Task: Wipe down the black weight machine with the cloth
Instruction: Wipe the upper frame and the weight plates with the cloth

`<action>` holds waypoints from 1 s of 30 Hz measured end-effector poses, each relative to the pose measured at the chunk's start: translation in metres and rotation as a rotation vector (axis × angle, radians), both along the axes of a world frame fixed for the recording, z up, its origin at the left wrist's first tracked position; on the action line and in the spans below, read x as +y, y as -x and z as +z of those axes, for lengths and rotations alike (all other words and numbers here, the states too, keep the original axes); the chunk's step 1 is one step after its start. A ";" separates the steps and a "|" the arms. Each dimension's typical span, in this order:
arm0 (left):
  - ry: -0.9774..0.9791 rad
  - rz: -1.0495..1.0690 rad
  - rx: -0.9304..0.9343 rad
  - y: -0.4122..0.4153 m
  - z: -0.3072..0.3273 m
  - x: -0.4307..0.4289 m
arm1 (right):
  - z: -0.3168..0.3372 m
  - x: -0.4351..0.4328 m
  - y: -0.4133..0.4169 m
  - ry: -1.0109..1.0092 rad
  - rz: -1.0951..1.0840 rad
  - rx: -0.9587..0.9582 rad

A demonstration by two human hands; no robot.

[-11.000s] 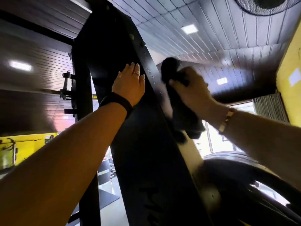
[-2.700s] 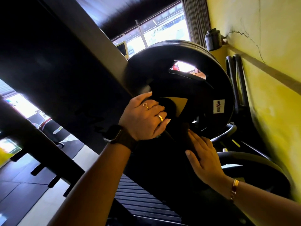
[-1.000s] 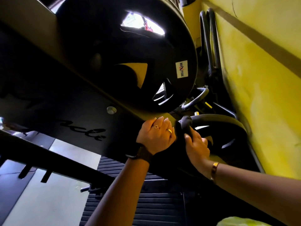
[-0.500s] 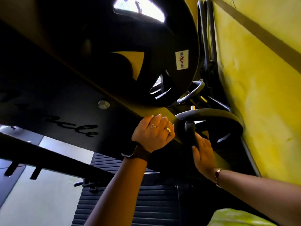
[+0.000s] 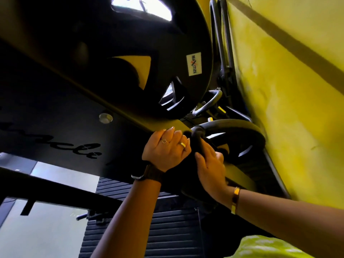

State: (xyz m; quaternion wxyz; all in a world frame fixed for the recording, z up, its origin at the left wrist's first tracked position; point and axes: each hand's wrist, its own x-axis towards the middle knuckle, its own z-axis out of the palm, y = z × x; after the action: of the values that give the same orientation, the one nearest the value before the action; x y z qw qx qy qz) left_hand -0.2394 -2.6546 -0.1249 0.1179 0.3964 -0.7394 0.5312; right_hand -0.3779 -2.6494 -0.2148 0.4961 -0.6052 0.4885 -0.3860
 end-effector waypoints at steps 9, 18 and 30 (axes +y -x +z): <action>0.045 -0.039 -0.009 -0.004 -0.005 -0.002 | -0.027 -0.046 0.012 -0.136 0.029 0.042; -0.085 0.192 0.156 0.016 -0.001 0.009 | -0.024 0.015 0.013 0.021 0.029 0.041; -0.395 0.877 0.050 0.075 -0.046 0.015 | -0.108 -0.047 0.043 -0.245 0.054 0.102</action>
State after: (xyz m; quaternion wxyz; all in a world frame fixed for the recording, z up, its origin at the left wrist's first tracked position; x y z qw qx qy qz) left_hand -0.3143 -2.6394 -0.1706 -0.1771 0.6983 -0.5862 0.3706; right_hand -0.4213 -2.6969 -0.3230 0.5510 -0.5717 0.5402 -0.2786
